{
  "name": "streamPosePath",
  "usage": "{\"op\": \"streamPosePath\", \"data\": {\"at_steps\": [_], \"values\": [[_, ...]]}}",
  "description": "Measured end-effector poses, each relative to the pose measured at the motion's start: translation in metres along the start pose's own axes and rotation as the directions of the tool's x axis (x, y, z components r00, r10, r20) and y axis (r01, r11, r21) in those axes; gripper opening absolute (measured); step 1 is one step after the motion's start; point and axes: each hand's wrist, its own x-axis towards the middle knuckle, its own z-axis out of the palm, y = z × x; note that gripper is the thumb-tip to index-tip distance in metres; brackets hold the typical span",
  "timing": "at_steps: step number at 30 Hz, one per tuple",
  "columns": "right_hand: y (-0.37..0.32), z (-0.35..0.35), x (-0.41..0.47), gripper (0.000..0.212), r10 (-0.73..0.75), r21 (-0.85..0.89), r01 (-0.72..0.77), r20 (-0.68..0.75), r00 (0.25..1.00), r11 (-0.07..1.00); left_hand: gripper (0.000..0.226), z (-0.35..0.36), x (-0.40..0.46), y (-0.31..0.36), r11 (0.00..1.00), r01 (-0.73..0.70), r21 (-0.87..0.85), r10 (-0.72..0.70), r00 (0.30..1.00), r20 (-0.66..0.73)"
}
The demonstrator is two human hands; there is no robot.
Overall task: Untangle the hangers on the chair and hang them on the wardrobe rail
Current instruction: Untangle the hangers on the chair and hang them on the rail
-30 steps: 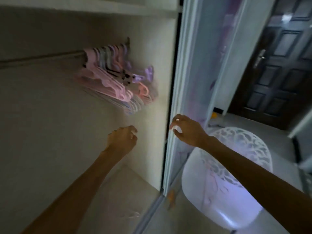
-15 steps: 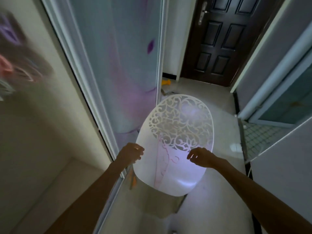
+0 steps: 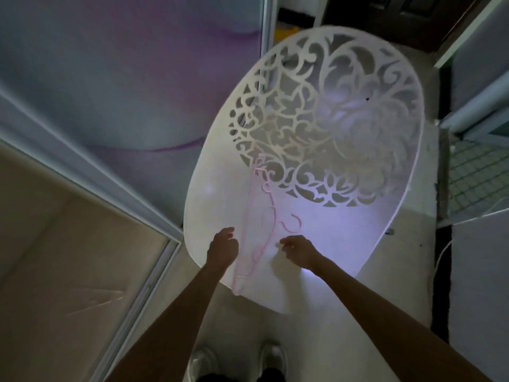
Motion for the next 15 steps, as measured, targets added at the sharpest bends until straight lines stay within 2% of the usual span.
{"op": "streamPosePath", "data": {"at_steps": [3,5,6,9,12,15], "values": [[0.005,0.036,0.046,0.040,0.148,0.397,-0.123,-0.032,0.988,0.909,0.043,0.030,0.026,-0.025,0.999,0.048,-0.002,-0.047,0.998,0.045],[0.006,0.049,0.062,0.023,0.214,0.550,-0.122,-0.106,0.971,0.826,0.042,0.041,0.034,-0.032,0.999,0.025,0.024,-0.025,1.000,0.012],[0.003,0.053,0.068,0.012,0.233,0.573,-0.123,-0.121,0.965,0.810,0.040,0.044,0.037,-0.037,0.999,0.009,0.044,-0.009,1.000,-0.012],[0.000,0.050,0.073,0.030,0.270,0.593,-0.154,-0.112,0.956,0.790,0.032,0.043,0.038,-0.042,0.993,-0.045,0.109,0.046,0.999,-0.007],[0.001,0.045,0.064,0.030,0.251,0.496,-0.206,-0.025,0.968,0.843,0.027,0.034,0.035,-0.045,1.000,0.026,0.007,-0.026,0.992,0.124],[-0.011,0.043,0.037,0.018,0.125,0.465,-0.138,0.059,0.990,0.875,0.036,0.025,0.019,-0.047,0.996,0.089,-0.006,-0.086,0.977,0.197]]}}
